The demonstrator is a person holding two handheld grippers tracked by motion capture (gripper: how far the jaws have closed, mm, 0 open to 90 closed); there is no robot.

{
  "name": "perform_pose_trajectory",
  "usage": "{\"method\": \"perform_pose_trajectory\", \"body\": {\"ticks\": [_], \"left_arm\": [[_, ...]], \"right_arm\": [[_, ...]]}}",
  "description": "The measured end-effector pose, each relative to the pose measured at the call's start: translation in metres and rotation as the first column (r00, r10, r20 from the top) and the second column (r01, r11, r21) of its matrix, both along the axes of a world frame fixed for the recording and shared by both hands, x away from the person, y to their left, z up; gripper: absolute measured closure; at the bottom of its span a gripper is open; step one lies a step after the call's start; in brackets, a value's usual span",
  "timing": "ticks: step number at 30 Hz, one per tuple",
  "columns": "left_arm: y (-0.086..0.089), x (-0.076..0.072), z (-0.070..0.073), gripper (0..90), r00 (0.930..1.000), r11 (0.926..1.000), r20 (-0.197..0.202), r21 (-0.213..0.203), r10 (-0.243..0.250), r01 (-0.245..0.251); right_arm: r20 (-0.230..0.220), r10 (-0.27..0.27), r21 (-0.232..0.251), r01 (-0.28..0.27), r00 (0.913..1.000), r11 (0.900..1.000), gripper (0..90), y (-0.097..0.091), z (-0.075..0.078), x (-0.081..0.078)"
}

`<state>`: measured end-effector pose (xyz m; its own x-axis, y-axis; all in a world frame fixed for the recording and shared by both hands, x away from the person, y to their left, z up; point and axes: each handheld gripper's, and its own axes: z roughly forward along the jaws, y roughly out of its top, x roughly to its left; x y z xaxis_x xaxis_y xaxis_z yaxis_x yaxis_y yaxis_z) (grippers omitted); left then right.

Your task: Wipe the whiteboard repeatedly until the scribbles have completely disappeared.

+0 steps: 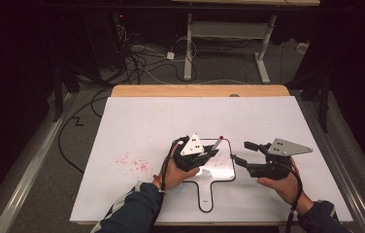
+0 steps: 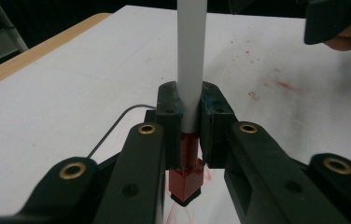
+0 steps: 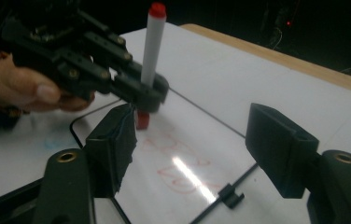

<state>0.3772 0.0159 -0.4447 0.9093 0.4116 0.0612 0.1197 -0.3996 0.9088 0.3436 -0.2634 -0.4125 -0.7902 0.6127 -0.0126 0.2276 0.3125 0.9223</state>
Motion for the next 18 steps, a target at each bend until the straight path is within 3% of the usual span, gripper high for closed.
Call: {"method": "perform_pose_trajectory", "body": {"ticks": [4,7,10,15,17,18], "left_arm": [[-0.016,-0.002,0.001,78.2,0.9997,0.9996,0.001,-0.013,-0.026,0.026],[-0.026,-0.003,0.002,78.2,0.9987,0.9985,-0.002,-0.020,-0.050,0.050],[-0.032,-0.006,0.000,78.2,0.9975,0.9975,-0.003,-0.006,-0.070,0.070],[-0.034,-0.008,-0.004,77.9,0.9964,0.9965,-0.014,0.004,-0.084,0.084],[-0.034,-0.008,-0.005,77.3,0.9963,0.9964,-0.017,0.003,-0.084,0.084],[-0.034,-0.008,-0.005,72.5,0.9969,0.9969,-0.015,0.009,-0.078,0.078]], "right_arm": [[-0.003,0.016,0.037,-0.016,0.9999,0.9992,38.9,0.011,0.005,0.007],[-0.005,0.041,0.035,-0.041,0.9991,0.9985,42.5,0.021,0.005,0.011],[-0.003,0.062,0.046,-0.061,0.9981,0.9971,51.0,0.028,0.004,0.011],[-0.005,0.073,0.060,-0.072,0.9974,0.9956,80.4,0.031,0.003,0.011],[-0.025,0.073,0.069,-0.072,0.9970,0.9950,80.8,0.031,0.003,0.012],[-0.030,0.071,0.066,-0.069,0.9970,0.9954,80.8,0.031,0.003,0.012]]}}
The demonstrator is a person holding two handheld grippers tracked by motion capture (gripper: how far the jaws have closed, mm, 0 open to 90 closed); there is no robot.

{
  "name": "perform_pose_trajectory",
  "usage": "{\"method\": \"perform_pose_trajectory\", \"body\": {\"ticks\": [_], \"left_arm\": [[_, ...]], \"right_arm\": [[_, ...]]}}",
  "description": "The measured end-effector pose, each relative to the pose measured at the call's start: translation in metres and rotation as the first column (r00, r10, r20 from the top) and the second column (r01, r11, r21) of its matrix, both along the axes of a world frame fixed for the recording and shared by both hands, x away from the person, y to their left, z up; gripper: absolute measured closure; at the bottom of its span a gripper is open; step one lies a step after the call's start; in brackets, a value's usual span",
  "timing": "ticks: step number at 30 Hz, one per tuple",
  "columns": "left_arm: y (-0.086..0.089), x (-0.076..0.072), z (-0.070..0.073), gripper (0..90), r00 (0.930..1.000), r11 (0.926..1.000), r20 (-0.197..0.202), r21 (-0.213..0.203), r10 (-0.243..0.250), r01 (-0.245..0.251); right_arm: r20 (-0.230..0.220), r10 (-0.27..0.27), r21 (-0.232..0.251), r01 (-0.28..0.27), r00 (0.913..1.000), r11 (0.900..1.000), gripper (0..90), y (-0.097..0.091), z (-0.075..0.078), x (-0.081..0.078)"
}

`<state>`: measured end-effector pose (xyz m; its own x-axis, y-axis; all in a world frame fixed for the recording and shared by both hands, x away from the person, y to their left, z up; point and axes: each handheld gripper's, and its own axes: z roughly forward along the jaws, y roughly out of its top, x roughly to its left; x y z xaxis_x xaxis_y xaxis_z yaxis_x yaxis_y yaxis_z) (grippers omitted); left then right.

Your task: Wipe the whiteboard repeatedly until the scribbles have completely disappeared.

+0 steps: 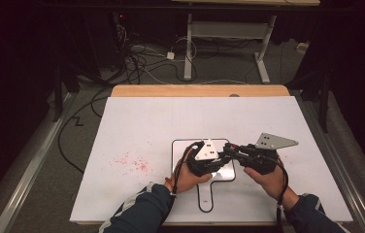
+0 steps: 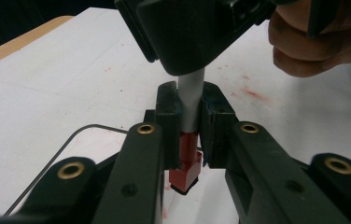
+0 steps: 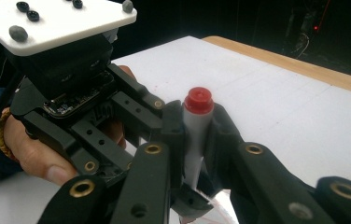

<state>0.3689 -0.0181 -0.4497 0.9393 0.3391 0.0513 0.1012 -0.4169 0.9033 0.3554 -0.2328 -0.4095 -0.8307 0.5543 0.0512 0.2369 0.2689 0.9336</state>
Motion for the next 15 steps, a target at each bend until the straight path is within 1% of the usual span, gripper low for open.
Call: {"method": "perform_pose_trajectory", "body": {"ticks": [1,2,3,4,5,6,7,8,9,10,11,12,14,15], "left_arm": [[0.001,0.000,0.000,72.5,0.9999,0.9999,0.001,0.008,0.014,-0.014],[0.003,0.000,0.000,59.4,0.9997,0.9995,0.003,0.017,0.025,-0.025],[0.010,-0.002,0.003,53.6,0.9989,0.9978,0.004,0.045,0.047,-0.048],[0.010,-0.002,0.003,48.1,0.9989,0.9978,0.004,0.045,0.047,-0.048],[0.023,-0.007,0.007,38.5,0.9943,0.9907,0.043,0.090,0.098,-0.101],[0.031,-0.009,0.009,36.1,0.9906,0.9854,0.067,0.114,0.120,-0.127],[0.031,-0.009,0.009,32.9,0.9906,0.9854,0.067,0.114,0.120,-0.127],[0.043,-0.013,0.011,32.9,0.9863,0.9802,0.077,0.124,0.146,-0.155],[0.053,-0.015,0.012,29.6,0.9829,0.9776,0.078,0.117,0.166,-0.175],[0.063,-0.019,0.012,26.9,0.9791,0.9749,0.081,0.108,0.187,-0.195],[0.073,-0.022,0.011,23.5,0.9754,0.9716,0.087,0.107,0.203,-0.211],[0.082,-0.026,0.010,23.5,0.9706,0.9663,0.097,0.114,0.221,-0.231],[0.098,-0.034,0.005,21.5,0.9597,0.9512,0.120,0.149,0.254,-0.270],[0.107,-0.039,0.003,21.4,0.9555,0.9436,0.128,0.168,0.266,-0.285]], "right_arm": [[0.000,0.000,0.000,0.000,1.0000,1.0000,80.8,0.000,0.000,0.000],[0.011,-0.017,-0.007,0.017,0.9998,0.9998,80.9,-0.001,0.002,0.000],[0.013,-0.024,-0.017,0.025,0.9996,0.9996,80.9,-0.002,0.003,0.001],[0.013,-0.024,-0.017,0.025,0.9996,0.9996,80.9,-0.002,0.003,0.001],[0.024,-0.036,-0.027,0.037,0.9990,0.9990,80.9,-0.004,0.003,0.002],[0.023,-0.037,-0.035,0.038,0.9990,0.9986,80.9,-0.004,0.003,0.002],[0.031,-0.043,-0.060,0.045,0.9986,0.9972,80.9,-0.004,0.002,0.004],[0.031,-0.043,-0.060,0.045,0.9986,0.9972,80.9,-0.004,0.002,0.004],[0.048,-0.051,-0.090,0.055,0.9976,0.9944,81.0,-0.003,0.000,0.005],[0.041,-0.053,-0.098,0.057,0.9977,0.9935,81.0,-0.002,-0.003,0.006],[0.052,-0.058,-0.137,0.064,0.9970,0.9884,81.0,0.001,-0.008,0.009],[0.052,-0.058,-0.137,0.064,0.9970,0.9884,81.0,0.001,-0.008,0.009],[0.055,-0.071,-0.176,0.080,0.9960,0.9813,81.0,0.003,-0.012,0.013],[0.060,-0.081,-0.192,0.091,0.9949,0.9771,81.0,0.005,-0.013,0.015]]}}
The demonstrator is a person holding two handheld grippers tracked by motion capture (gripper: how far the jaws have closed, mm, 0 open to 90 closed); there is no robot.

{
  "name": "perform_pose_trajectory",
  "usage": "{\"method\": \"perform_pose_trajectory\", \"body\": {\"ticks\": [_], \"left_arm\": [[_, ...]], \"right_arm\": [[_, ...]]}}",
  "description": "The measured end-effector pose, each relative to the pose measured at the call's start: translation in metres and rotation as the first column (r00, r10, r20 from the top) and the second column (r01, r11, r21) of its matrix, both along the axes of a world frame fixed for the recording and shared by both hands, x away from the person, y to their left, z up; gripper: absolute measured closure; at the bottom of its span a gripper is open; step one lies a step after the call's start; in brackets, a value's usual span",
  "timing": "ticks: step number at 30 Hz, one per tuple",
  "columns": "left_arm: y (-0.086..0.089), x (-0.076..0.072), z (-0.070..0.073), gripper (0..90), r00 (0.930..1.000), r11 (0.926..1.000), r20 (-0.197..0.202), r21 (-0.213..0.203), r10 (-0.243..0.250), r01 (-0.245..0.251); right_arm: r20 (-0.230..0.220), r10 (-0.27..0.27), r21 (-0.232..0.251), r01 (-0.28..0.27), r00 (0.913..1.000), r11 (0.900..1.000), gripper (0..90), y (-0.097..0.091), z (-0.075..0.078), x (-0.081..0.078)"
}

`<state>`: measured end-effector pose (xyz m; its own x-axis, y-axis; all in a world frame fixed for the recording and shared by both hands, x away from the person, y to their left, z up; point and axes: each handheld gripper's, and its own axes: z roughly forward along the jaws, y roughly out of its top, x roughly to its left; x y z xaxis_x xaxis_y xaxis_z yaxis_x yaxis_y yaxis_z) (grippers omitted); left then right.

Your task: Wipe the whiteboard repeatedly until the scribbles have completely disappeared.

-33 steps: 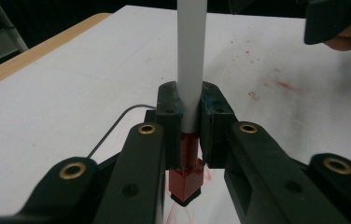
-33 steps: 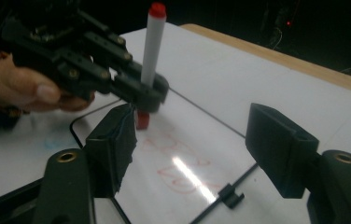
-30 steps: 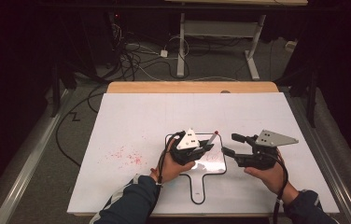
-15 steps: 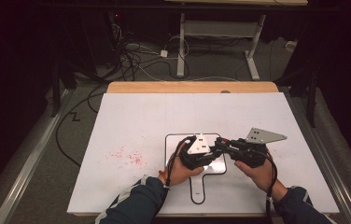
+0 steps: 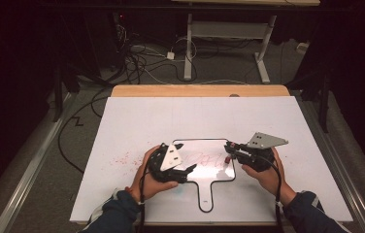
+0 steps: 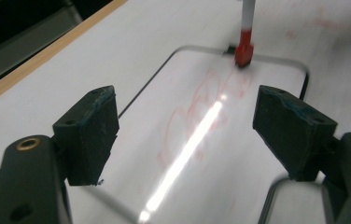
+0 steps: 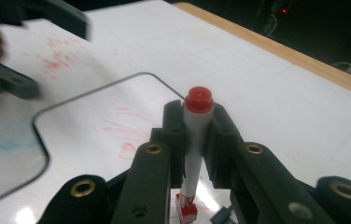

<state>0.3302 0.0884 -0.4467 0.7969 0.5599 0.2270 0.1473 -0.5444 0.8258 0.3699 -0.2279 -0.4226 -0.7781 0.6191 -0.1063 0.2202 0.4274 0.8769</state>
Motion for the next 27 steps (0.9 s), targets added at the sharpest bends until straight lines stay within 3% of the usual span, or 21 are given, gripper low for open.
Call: {"method": "perform_pose_trajectory", "body": {"ticks": [3,9,13,17,21,24,26,27], "left_arm": [[0.023,-0.014,-0.007,21.4,0.9989,0.9991,-0.020,0.004,0.042,-0.042],[0.060,-0.040,-0.013,21.2,0.9924,0.9930,-0.033,0.006,0.119,-0.118],[0.076,-0.051,-0.018,21.2,0.9860,0.9881,-0.065,0.004,0.154,-0.154],[0.084,-0.054,-0.018,21.2,0.9830,0.9850,-0.070,-0.019,0.170,-0.171],[0.082,-0.052,-0.019,21.2,0.9836,0.9861,-0.073,-0.010,0.165,-0.166],[0.081,-0.052,-0.020,21.2,0.9846,0.9872,-0.074,-0.005,0.159,-0.159],[0.080,-0.052,-0.021,21.2,0.9850,0.9875,-0.073,-0.007,0.156,-0.157],[0.080,-0.052,-0.021,21.2,0.9850,0.9876,-0.073,-0.005,0.156,-0.157]], "right_arm": [[0.008,-0.020,-0.013,0.020,0.9998,0.9997,81.1,0.003,-0.002,0.005],[0.068,-0.077,-0.059,0.082,0.9947,0.9949,81.1,0.010,-0.003,0.014],[0.027,-0.070,-0.043,0.071,0.9972,0.9965,81.2,0.012,-0.002,0.015],[-0.065,0.010,0.010,-0.009,0.9979,0.9999,81.2,0.019,0.000,0.008],[-0.058,0.056,-0.045,-0.058,0.9968,0.9973,81.2,0.034,0.003,-0.005],[-0.035,0.021,-0.085,-0.024,0.9991,0.9960,81.2,0.034,0.005,-0.004],[0.028,-0.028,-0.143,0.032,0.9992,0.9891,81.2,0.029,0.005,0.001],[0.020,-0.052,-0.124,0.054,0.9985,0.9908,81.2,0.025,0.004,0.005]]}}
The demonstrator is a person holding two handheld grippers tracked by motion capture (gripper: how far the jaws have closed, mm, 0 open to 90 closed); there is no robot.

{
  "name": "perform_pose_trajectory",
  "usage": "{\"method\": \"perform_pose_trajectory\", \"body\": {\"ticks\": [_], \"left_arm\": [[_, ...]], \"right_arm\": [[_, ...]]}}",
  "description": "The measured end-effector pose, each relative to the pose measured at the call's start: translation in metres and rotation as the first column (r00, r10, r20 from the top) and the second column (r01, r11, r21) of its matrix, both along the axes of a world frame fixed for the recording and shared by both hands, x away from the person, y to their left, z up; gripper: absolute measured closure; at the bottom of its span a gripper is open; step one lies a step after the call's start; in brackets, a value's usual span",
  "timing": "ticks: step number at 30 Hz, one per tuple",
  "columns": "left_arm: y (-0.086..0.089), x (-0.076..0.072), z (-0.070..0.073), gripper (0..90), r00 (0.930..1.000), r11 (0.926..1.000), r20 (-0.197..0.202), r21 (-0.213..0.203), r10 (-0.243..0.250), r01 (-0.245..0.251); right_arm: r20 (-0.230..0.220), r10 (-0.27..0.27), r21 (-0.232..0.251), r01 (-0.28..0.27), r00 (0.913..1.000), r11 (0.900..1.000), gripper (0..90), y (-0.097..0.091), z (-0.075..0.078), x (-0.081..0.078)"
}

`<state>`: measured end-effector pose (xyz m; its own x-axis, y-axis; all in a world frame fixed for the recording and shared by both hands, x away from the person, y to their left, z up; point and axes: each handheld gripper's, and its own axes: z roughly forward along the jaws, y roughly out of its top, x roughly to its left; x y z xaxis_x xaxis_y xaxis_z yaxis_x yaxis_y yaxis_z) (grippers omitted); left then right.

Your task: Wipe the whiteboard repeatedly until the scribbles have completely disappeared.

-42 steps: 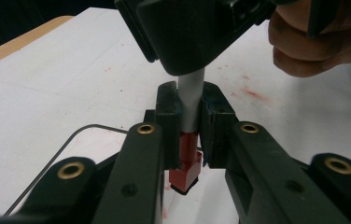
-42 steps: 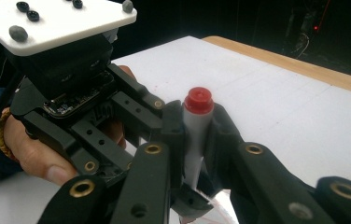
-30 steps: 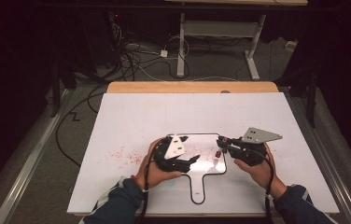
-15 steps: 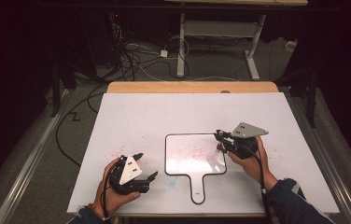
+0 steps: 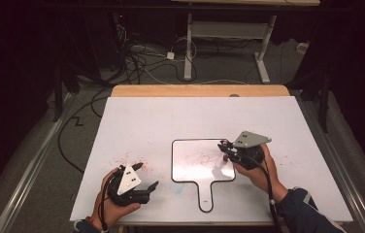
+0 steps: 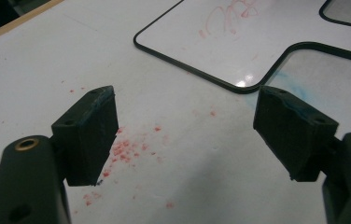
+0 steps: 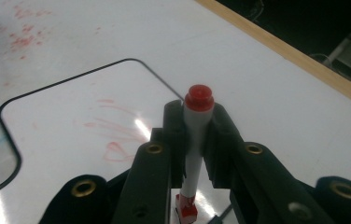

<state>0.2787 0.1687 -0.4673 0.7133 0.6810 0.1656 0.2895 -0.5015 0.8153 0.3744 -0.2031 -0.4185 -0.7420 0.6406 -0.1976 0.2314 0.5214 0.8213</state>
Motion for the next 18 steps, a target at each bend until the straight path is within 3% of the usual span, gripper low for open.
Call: {"method": "perform_pose_trajectory", "body": {"ticks": [2,5,8,11,15,18], "left_arm": [[0.000,0.001,0.000,21.2,0.9999,1.0000,0.010,0.000,-0.003,0.003],[0.001,0.001,-0.001,21.1,1.0000,1.0000,-0.004,-0.003,0.000,0.000],[0.001,0.002,-0.001,21.1,1.0000,0.9999,0.007,0.014,-0.004,0.004],[0.001,0.001,-0.001,21.0,1.0000,1.0000,-0.006,0.002,-0.005,0.005],[0.001,0.001,-0.001,21.0,1.0000,1.0000,-0.005,0.001,-0.008,0.008],[0.000,0.001,-0.001,21.0,1.0000,1.0000,-0.005,0.002,-0.008,0.008]], "right_arm": [[0.005,-0.033,0.000,0.033,0.9995,0.9995,81.2,-0.006,0.000,0.004],[-0.002,-0.022,0.015,0.022,0.9998,0.9996,81.2,-0.007,-0.001,0.003],[-0.043,0.028,0.056,-0.026,0.9987,0.9981,81.1,-0.004,-0.001,-0.002],[-0.082,0.072,0.083,-0.065,0.9941,0.9944,81.1,0.002,-0.001,-0.011],[-0.052,0.085,0.046,-0.083,0.9950,0.9955,81.2,0.005,0.000,-0.015],[0.009,0.025,-0.004,-0.025,0.9997,0.9997,81.2,0.000,-0.001,-0.009]]}}
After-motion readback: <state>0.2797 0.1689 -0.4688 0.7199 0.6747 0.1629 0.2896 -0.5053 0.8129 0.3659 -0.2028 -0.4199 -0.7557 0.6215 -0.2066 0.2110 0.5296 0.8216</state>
